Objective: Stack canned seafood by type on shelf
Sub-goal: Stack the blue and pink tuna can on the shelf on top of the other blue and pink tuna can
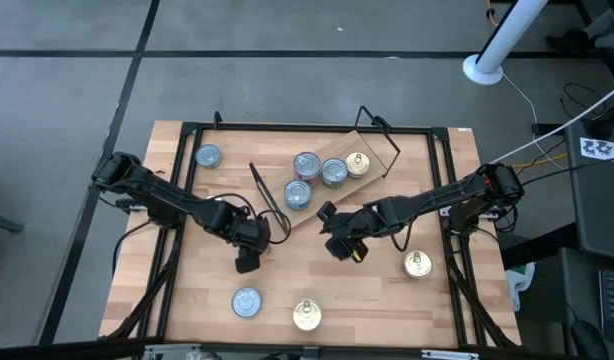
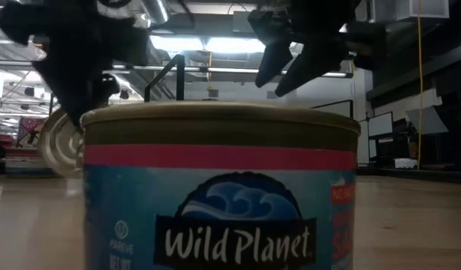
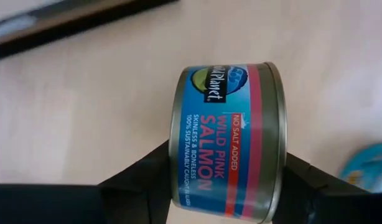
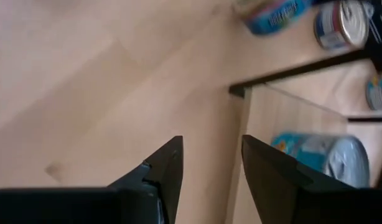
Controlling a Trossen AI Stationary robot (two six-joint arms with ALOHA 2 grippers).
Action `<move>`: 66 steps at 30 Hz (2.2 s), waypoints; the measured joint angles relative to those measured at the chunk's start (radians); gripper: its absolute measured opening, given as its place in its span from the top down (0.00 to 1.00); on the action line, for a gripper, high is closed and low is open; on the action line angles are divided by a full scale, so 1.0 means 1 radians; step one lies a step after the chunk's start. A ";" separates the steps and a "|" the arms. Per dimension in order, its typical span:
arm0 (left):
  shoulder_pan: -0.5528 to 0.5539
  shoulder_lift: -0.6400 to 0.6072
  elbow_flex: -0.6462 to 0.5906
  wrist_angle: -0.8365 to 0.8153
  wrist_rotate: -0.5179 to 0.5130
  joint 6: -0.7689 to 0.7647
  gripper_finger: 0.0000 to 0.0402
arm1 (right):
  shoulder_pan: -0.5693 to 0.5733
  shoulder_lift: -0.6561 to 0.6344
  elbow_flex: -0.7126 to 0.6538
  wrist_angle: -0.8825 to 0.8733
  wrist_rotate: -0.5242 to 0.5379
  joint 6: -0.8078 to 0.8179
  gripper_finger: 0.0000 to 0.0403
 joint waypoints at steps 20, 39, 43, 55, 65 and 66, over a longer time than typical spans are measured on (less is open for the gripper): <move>0.011 0.000 0.142 0.425 0.135 -0.057 0.54 | -0.022 -0.255 0.000 -0.352 0.050 0.326 0.59; 0.201 -0.001 0.142 0.936 0.111 0.133 0.51 | -0.364 -0.545 0.000 -0.243 -0.128 0.796 0.59; 0.245 -0.001 0.142 0.944 0.110 0.167 0.50 | -0.368 -0.526 0.001 -0.218 -0.123 0.826 0.59; 0.304 -0.001 0.142 0.926 0.111 0.171 0.50 | -0.367 -0.463 0.001 -0.173 -0.099 0.967 0.58; 0.304 -0.001 0.142 0.907 0.113 0.170 0.54 | -0.367 -0.428 0.001 -0.172 -0.098 1.005 0.32; 0.304 -0.001 0.142 0.906 0.114 0.170 0.54 | -0.367 -0.429 0.001 -0.166 -0.099 1.010 0.30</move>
